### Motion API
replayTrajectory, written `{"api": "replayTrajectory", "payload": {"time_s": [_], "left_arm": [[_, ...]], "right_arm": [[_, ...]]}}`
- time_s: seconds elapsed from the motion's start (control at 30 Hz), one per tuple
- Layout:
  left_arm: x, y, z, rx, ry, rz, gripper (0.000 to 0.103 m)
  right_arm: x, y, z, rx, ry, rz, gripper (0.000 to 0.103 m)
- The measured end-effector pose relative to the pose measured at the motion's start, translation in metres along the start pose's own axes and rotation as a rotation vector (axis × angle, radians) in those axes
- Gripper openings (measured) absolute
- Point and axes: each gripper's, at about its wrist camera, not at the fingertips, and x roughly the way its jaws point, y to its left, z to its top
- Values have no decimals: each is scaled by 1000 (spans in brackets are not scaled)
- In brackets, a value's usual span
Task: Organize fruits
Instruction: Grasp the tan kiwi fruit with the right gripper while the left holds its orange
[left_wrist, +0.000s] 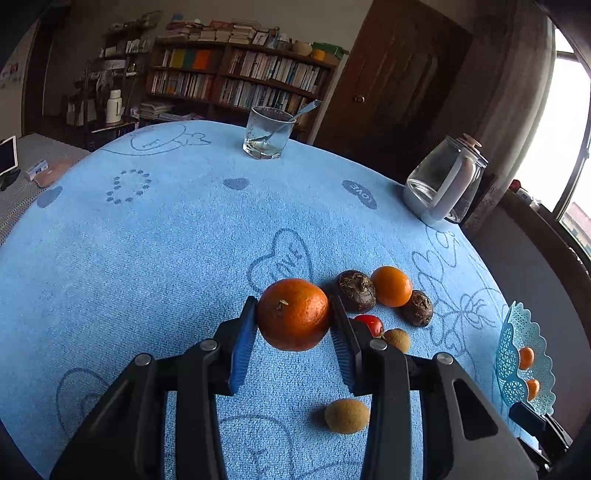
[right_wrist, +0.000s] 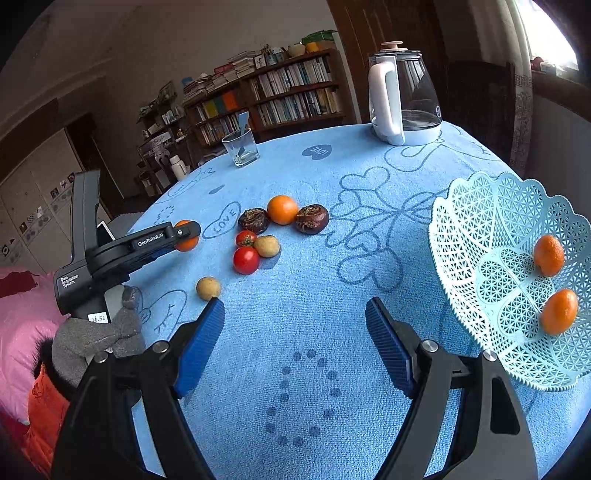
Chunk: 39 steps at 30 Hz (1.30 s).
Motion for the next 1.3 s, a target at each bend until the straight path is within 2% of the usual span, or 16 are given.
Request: {"api": "replayTrajectory", "payload": {"time_s": [0.2, 0.3, 0.47, 0.63, 0.73, 1.1, 1.3], "left_arm": [[-17, 14, 3, -23, -63, 69, 39], [-22, 19, 2, -34, -76, 78, 39], [-26, 28, 0, -58, -90, 104, 39], [-28, 38, -1, -84, -96, 136, 39], [-29, 41, -1, -93, -104, 150, 39], [-29, 45, -2, -117, -94, 135, 39], [-29, 44, -4, -114, -89, 134, 39]], "right_arm": [[22, 28, -3, -31, 59, 44, 80], [33, 45, 1, -63, 82, 53, 80], [58, 76, 12, -149, 114, 45, 68], [85, 91, 21, -164, 151, 46, 51], [98, 95, 22, -166, 171, 35, 44], [124, 97, 20, -169, 216, -33, 29], [119, 97, 19, -171, 205, -44, 28]]}}
